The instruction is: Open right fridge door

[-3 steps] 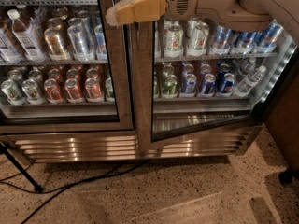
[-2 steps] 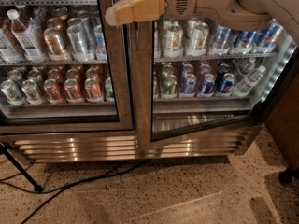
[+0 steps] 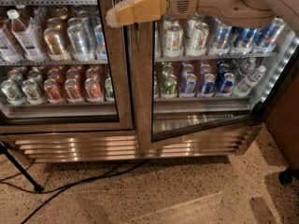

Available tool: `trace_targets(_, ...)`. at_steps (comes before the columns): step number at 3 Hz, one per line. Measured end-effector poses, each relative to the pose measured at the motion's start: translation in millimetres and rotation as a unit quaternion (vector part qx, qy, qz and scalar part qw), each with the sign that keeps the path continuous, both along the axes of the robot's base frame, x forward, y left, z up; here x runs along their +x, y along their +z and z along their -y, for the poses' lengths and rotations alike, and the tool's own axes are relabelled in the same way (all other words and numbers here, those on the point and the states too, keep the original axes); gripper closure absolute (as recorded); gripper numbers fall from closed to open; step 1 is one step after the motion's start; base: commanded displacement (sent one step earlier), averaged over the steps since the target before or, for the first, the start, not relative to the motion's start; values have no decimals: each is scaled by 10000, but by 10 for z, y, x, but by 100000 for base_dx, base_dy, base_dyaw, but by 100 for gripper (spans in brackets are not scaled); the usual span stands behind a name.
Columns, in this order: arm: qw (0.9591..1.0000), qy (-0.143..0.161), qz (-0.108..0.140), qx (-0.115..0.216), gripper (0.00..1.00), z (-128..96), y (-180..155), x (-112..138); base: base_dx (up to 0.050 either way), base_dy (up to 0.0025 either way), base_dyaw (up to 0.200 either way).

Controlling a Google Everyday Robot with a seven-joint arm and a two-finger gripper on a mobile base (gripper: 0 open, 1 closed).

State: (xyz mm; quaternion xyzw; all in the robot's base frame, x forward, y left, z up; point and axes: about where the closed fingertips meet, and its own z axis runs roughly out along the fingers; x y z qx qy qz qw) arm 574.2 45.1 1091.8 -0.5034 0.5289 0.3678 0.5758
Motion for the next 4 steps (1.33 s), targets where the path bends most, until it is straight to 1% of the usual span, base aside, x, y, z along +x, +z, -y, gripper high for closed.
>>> trace_targets(3,9999,45,-20,-100,0,16,-15,-14,0,0,0)
trace_targets(4,9997,75,-64,-239,0,24,-33,-34,0,0,0)
